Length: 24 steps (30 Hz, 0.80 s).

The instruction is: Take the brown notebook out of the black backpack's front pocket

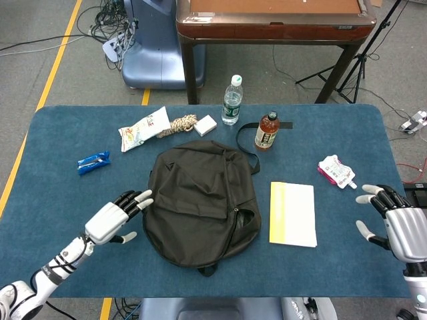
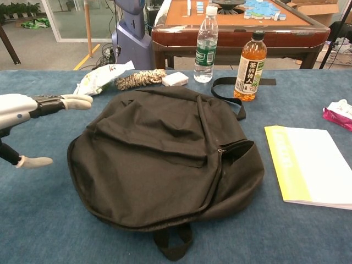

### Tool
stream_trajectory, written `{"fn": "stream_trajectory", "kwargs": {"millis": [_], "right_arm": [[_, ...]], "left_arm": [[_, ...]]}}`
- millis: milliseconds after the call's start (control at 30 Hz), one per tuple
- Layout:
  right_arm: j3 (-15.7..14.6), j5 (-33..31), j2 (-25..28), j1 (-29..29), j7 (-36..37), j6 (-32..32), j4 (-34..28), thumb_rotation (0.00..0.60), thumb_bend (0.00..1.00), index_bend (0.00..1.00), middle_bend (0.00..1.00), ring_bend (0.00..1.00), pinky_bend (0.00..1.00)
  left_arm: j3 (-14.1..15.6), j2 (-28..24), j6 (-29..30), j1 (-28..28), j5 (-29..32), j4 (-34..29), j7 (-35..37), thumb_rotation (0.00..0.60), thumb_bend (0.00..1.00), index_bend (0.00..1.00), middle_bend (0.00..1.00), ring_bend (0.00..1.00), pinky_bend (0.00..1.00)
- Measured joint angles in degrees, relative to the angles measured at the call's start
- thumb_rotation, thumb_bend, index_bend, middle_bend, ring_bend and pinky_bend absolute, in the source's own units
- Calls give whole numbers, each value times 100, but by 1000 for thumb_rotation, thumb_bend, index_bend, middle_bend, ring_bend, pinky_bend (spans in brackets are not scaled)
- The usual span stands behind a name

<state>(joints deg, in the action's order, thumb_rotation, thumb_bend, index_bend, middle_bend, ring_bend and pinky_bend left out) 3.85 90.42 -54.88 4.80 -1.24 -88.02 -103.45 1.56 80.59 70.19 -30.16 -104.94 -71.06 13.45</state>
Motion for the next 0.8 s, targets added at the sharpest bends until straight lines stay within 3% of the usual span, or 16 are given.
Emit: {"fn": "stream_trajectory", "kwargs": {"millis": [467, 800], "right_arm": [[-68, 34, 55, -148, 147, -132, 44, 600, 269, 384, 264, 178, 382], [-89, 82, 72, -176, 196, -137, 54, 600, 269, 384, 264, 178, 382]], "left_arm": [[133, 706, -84, -402, -196, 404, -557, 600, 224, 0, 0, 0, 49], [358, 486, -60, -358, -125, 207, -905, 600, 224, 0, 0, 0, 46]]}}
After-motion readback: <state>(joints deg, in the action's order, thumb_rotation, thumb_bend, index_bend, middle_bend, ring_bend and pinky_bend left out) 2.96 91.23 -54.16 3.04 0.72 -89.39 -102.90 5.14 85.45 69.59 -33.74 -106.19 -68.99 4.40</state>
